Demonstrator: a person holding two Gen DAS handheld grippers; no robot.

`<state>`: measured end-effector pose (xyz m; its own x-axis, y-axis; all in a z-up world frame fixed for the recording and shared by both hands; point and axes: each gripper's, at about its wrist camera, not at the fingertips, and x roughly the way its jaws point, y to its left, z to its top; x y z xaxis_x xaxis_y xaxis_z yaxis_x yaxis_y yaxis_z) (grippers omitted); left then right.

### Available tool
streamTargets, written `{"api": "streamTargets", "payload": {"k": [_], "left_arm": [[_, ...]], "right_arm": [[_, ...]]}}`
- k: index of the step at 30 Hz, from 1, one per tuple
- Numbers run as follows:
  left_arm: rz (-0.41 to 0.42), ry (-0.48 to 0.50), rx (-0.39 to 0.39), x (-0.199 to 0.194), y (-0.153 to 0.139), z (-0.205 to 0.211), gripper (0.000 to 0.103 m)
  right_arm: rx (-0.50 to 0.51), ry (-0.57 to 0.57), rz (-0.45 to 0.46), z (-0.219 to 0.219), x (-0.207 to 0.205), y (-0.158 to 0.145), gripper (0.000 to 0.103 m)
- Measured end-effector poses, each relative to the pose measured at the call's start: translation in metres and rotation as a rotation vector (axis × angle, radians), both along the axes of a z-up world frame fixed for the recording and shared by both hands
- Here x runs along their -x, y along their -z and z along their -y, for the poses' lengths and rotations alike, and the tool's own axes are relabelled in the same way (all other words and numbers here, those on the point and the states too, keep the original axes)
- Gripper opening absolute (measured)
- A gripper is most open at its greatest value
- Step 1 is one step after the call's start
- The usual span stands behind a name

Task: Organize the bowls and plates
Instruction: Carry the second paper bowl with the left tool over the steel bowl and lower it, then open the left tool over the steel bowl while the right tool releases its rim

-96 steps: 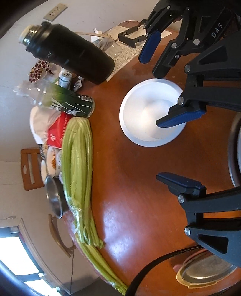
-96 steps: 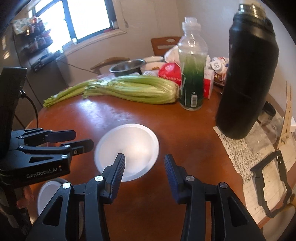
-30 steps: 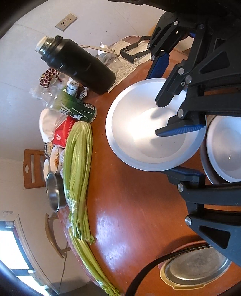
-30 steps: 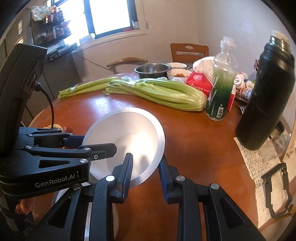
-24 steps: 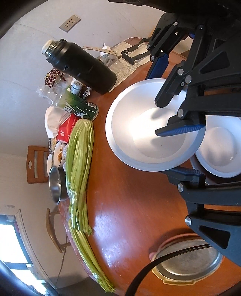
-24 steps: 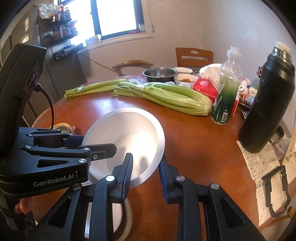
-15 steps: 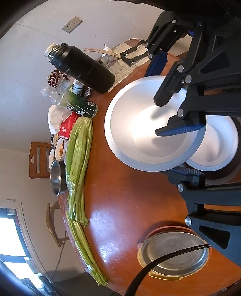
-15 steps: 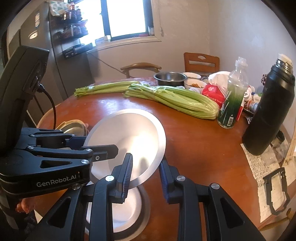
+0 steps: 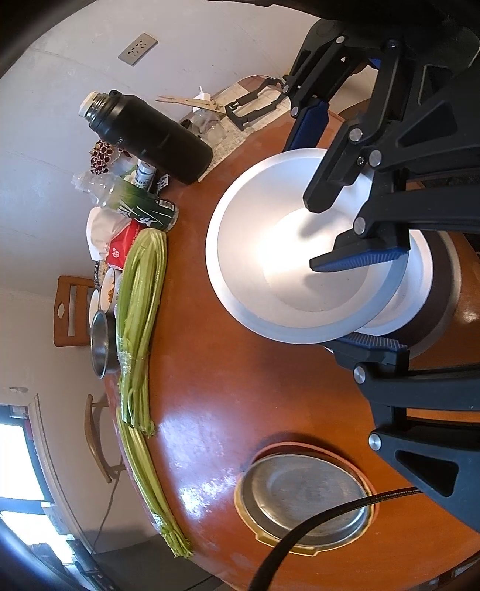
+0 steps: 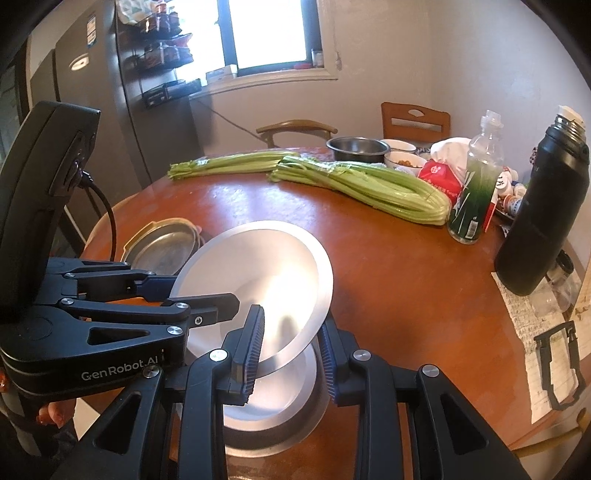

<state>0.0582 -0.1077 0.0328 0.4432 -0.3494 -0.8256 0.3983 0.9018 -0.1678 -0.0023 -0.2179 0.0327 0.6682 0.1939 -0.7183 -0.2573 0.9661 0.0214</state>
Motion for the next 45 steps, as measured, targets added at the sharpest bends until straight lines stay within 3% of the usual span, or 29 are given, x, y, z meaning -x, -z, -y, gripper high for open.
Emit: {"api": "streamTargets", "payload": {"k": [31, 45], "left_arm": [[-0.026, -0.014, -0.106, 0.017, 0.039, -0.002, 0.031], [-0.015, -0.006, -0.101, 0.018, 0.038, -0.003, 0.031]], "right_arm": [[0.005, -0.041, -0.132, -0.005, 0.007, 0.045, 0.031], [0.034, -0.046, -0.138, -0.006, 0.005, 0.051, 0.031]]}}
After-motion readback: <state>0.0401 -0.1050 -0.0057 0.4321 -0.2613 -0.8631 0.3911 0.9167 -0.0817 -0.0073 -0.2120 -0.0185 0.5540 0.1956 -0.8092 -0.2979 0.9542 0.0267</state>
